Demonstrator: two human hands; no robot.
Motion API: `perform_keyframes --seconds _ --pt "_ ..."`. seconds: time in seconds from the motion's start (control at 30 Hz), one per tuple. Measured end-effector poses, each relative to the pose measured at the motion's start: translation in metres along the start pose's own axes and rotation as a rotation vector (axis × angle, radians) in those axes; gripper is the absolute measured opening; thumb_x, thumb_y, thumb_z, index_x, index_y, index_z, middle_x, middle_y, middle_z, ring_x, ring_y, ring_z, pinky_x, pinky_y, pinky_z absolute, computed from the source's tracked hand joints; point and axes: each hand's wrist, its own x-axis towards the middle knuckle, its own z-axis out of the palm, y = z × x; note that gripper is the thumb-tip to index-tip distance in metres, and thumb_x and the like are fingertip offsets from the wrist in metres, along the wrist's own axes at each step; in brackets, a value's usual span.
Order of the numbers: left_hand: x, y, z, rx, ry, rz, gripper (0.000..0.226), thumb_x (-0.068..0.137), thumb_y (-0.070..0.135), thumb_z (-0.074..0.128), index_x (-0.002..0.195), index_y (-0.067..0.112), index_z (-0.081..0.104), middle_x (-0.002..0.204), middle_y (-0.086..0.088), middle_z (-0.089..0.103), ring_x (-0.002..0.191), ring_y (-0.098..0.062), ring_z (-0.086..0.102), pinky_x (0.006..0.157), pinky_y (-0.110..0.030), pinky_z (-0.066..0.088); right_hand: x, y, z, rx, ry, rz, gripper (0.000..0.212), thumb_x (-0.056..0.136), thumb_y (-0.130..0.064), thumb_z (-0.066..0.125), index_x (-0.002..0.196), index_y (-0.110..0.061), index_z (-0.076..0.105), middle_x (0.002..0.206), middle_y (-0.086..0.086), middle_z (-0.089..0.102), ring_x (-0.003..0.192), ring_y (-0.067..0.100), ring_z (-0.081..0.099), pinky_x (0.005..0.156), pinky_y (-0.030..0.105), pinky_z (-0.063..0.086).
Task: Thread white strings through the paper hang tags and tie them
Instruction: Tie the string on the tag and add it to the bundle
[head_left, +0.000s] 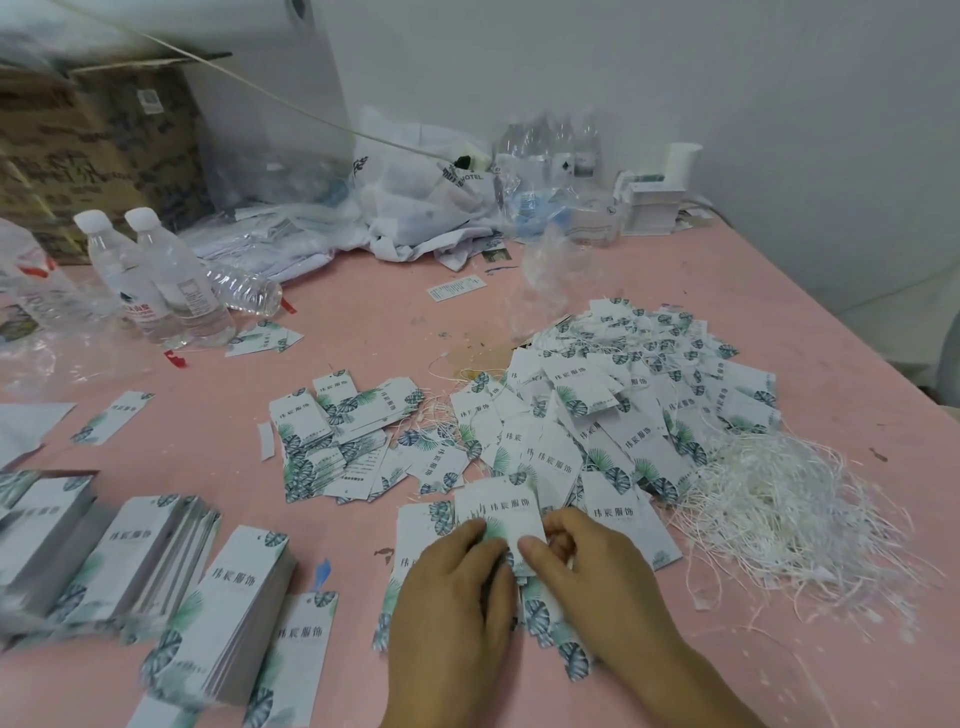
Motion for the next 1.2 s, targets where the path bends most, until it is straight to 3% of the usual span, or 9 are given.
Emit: perform_keyframes --seconds 0.17,0.33,0.57,0.7,0.83,0.9,1.0,1.1,1.2 --pt "0.0 0.003 -0.003 -0.058 0.059 0.023 0.028 0.084 0.04 0.05 0.081 0.025 0.074 0.099 0.012 0.068 0.085 -0.008 0.062 0.066 -0.02 0.047 0.005 0.003 0.001 0.185 -0.051 0.1 0.027 0.081 -0.043 0.072 0.07 -0.023 0.057 0.058 -0.014 0.058 0.048 0.0 0.046 0.048 0.016 0.036" --pt "0.001 0.001 -0.002 -0.12 0.044 -0.039 0.015 0.084 0.033 0.057 0.083 0.026 0.071 0.095 0.021 0.061 0.088 0.002 0.054 0.068 -0.008 0.039 0.009 0.003 -0.007 0.34 -0.16 0.185 0.022 0.086 -0.029 0.072 0.075 -0.011 0.063 0.073 0.017 0.068 0.058 0.015 0.055 0.058 0.037 0.046" --pt "0.002 0.0 -0.004 -0.169 0.04 -0.078 0.009 0.083 0.027 0.06 0.083 0.028 0.069 0.094 0.023 0.061 0.087 0.002 0.057 0.069 -0.011 0.043 0.001 0.0 -0.012 0.147 -0.022 0.134 0.021 0.081 -0.04 0.072 0.075 -0.023 0.06 0.069 -0.002 0.064 0.056 0.003 0.054 0.053 0.018 0.042" --pt "0.003 0.001 -0.005 -0.26 0.066 -0.122 0.015 0.084 0.017 0.067 0.083 0.032 0.067 0.095 0.023 0.062 0.089 -0.003 0.059 0.074 -0.013 0.042 0.0 0.0 -0.019 0.261 -0.081 0.117 0.027 0.091 -0.033 0.065 0.076 -0.01 0.061 0.063 0.005 0.062 0.052 0.017 0.048 0.054 0.037 0.044" --pt "0.003 -0.001 -0.012 -0.314 0.165 -0.219 0.024 0.084 0.015 0.071 0.091 0.037 0.063 0.098 0.021 0.061 0.09 -0.001 0.058 0.074 -0.015 0.046 -0.006 0.006 -0.027 0.589 -0.123 0.178 0.02 0.097 -0.018 0.057 0.086 -0.02 0.073 0.05 -0.006 0.056 0.042 0.009 0.042 0.042 0.019 0.036" --pt "0.008 -0.01 -0.019 -0.374 0.239 -0.333 0.031 0.082 0.009 0.072 0.089 0.038 0.062 0.089 0.013 0.062 0.08 0.0 0.057 0.066 -0.009 0.042 -0.003 0.008 -0.033 1.018 -0.116 0.348 0.015 0.093 -0.011 0.057 0.098 -0.011 0.071 0.06 0.003 0.063 0.043 0.009 0.045 0.037 0.018 0.035" --pt "0.018 -0.028 -0.031 -0.356 0.253 -0.507 0.028 0.081 0.008 0.074 0.083 0.032 0.059 0.076 0.004 0.061 0.066 -0.002 0.056 0.061 -0.023 0.043 0.001 0.012 -0.046 1.682 -0.089 0.517 0.01 0.084 -0.012 0.055 0.091 -0.007 0.06 0.066 0.005 0.058 0.049 0.012 0.05 0.035 0.018 0.037" --pt "0.021 -0.036 -0.036 -0.285 0.13 -0.589 0.026 0.077 0.022 0.077 0.086 0.03 0.054 0.078 0.005 0.059 0.067 -0.01 0.058 0.063 -0.034 0.048 0.001 0.018 -0.047 1.677 -0.066 0.492 0.015 0.084 -0.015 0.053 0.093 -0.008 0.062 0.068 0.007 0.058 0.054 0.016 0.053 0.04 0.023 0.044" --pt "0.019 -0.035 -0.036 -0.202 0.01 -0.588 0.037 0.072 0.034 0.08 0.091 0.031 0.048 0.082 0.005 0.058 0.074 -0.009 0.058 0.062 -0.031 0.045 -0.002 0.016 -0.037 1.49 -0.088 0.423 0.024 0.081 -0.008 0.056 0.097 -0.009 0.073 0.08 0.013 0.068 0.052 0.015 0.056 0.039 0.022 0.044"
